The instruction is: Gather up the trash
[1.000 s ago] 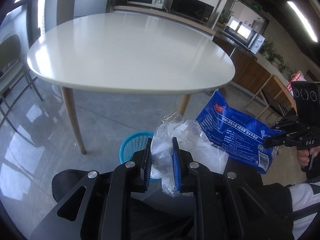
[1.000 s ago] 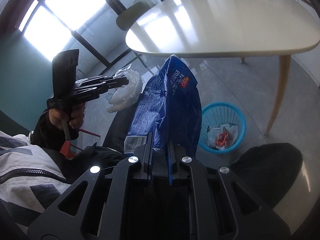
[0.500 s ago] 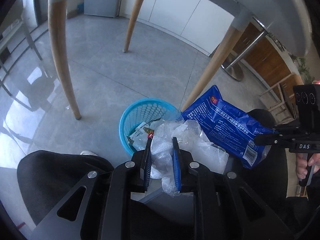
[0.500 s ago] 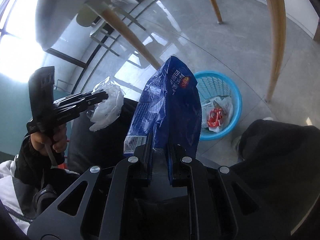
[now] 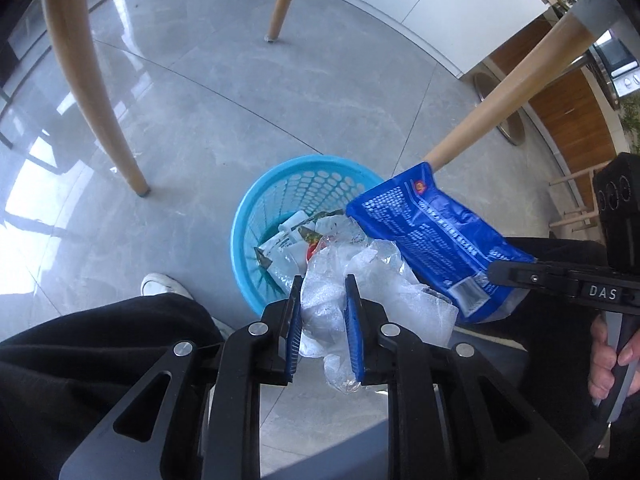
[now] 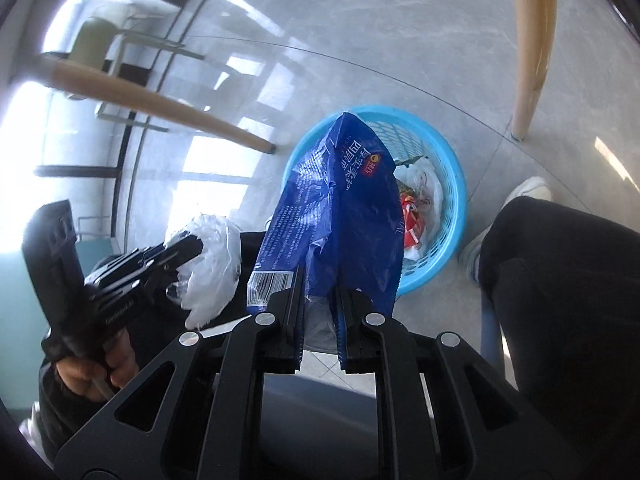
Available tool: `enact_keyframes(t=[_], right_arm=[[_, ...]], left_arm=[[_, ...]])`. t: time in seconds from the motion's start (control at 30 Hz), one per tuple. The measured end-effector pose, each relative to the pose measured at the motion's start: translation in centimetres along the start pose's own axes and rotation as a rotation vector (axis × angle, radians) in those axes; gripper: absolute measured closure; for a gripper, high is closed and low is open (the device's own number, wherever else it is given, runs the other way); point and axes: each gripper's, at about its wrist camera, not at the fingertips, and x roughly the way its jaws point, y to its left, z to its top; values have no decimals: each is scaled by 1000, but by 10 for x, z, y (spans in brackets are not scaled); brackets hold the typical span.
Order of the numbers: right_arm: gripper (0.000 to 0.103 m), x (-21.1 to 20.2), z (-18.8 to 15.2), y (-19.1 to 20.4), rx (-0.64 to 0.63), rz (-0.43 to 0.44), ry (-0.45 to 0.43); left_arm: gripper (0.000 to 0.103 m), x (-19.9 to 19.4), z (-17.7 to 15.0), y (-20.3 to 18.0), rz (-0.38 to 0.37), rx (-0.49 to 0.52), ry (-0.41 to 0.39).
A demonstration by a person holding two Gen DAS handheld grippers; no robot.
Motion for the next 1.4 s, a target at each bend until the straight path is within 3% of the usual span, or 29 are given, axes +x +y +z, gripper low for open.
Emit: enact_keyframes(t=[0.23,0.6,0.73,0.77,0.83,0.9,0.97,1.03,1.07,1.4], right_arm=[[90,24,11,-16,43,-16,-11],[87,44,15,-24,55,-40,9],[68,42,15,-21,64,-51,1],[60,42,15,-23,69,-51,-6],[55,41,16,-26,86,-41,-16],[39,41,16,-27,102,-31,-17],[19,39,17,-28,104,-36,-27],[11,37,17,-27,96,-52,-47],[9,36,18,-26,92,-57,-53],[9,29,14,-9,1,-92,-63]], left_arm=[[81,27,-2,14,-54,-53,13],[76,41,2,9,-32,-55,39],[70,44,3,10,-18,-61,43],[64,43,3,10,-18,-61,42],[51,42,3,9,-12,-62,36],[37,43,2,10,-13,-59,29],[12,42,1,9,6,-52,19],[10,40,1,9,18,-47,5],[6,40,1,9,21,-48,4],[6,34,1,8,59,-20,-16]])
